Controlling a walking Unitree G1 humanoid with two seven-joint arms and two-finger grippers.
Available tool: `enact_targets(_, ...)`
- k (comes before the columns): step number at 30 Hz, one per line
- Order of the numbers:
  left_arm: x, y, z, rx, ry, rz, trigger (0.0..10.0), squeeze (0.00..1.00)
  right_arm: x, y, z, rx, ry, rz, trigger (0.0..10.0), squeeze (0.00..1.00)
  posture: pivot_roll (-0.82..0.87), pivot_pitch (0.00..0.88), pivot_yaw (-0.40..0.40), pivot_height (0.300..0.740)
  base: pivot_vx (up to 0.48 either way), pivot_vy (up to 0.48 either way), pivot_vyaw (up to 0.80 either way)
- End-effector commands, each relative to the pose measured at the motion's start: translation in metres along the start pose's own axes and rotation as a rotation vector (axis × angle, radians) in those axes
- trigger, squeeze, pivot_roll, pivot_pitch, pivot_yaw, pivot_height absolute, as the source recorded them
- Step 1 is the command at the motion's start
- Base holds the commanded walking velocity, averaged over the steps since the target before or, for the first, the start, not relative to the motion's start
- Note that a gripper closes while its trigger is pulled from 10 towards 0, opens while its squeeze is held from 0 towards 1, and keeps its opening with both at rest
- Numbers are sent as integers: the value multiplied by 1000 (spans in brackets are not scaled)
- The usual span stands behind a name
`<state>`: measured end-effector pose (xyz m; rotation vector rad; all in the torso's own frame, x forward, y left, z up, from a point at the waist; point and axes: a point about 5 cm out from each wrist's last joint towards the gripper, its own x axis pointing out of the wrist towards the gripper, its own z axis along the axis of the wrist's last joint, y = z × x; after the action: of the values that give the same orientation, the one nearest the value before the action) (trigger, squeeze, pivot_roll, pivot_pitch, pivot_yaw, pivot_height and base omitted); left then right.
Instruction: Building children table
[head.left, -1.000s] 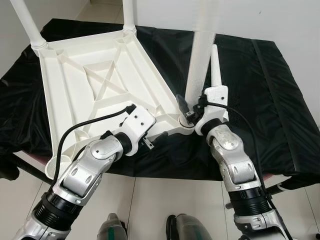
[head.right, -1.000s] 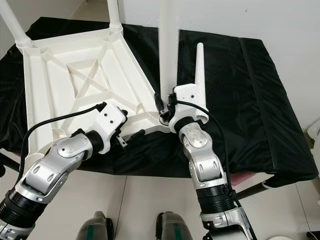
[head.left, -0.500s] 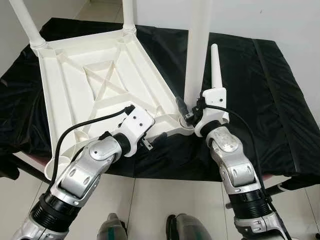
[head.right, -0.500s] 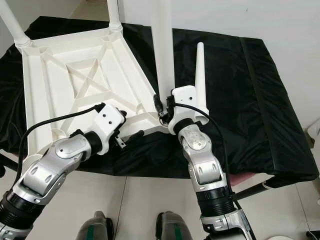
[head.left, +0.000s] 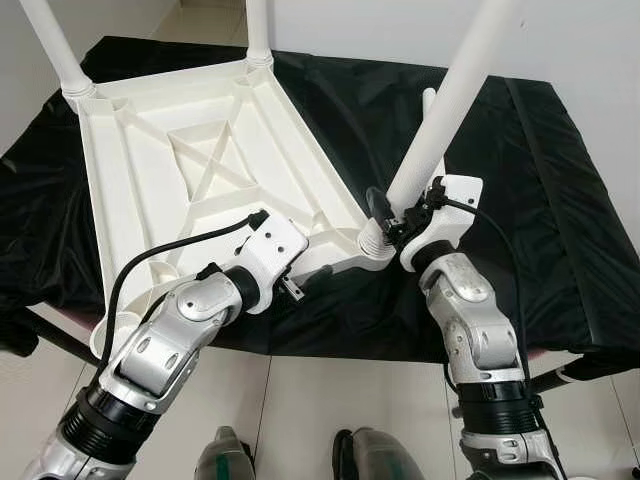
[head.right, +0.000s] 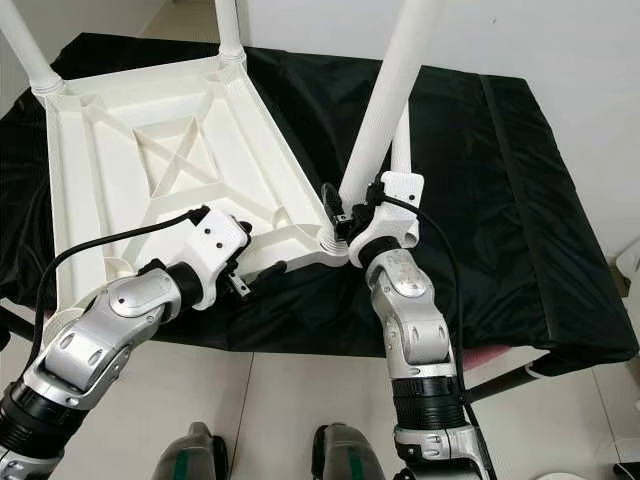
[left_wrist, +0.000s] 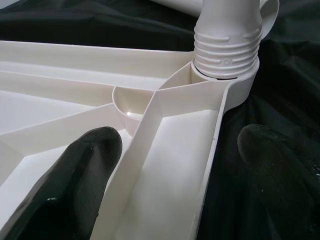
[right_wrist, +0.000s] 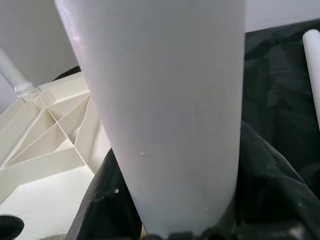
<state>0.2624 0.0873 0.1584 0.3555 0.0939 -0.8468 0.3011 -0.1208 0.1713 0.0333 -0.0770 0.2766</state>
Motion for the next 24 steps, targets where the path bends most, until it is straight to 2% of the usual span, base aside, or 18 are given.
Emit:
enact_targets(1, -1, -4, 2, 5, 1, -77, 10000, 0, -7, -3, -29, -48, 142, -13, 10000, 0, -23, 102, -4, 740, 0, 0, 0)
enact_targets(4, -1, -4, 1, 5, 2, -76, 10000, 0, -10, 5, -31, -104, 138, 33, 10000, 0, -22, 103, -5, 740, 0, 0, 0)
enact_targets(12, -2, -4, 2, 3, 2, -75, 10000, 0, -15, 12, -38, -67, 149, 38, 10000, 0, -26, 105, -4, 740, 0, 0, 0)
enact_targets(18, -1, -4, 2, 4, 1, -79, 10000, 0, -15, 10, -39, -58, 155, 25, 10000, 0, -29, 107, 1, 740, 0, 0, 0)
enact_targets(20, -1, -5, 2, 4, 1, -83, 10000, 0, -11, 6, -35, -50, 149, 5, 10000, 0, -28, 107, 1, 740, 0, 0, 0)
enact_targets(24, -1, -5, 1, 5, 3, -85, 10000, 0, -7, 6, -30, -46, 134, -5, 10000, 0, -24, 104, -2, 740, 0, 0, 0)
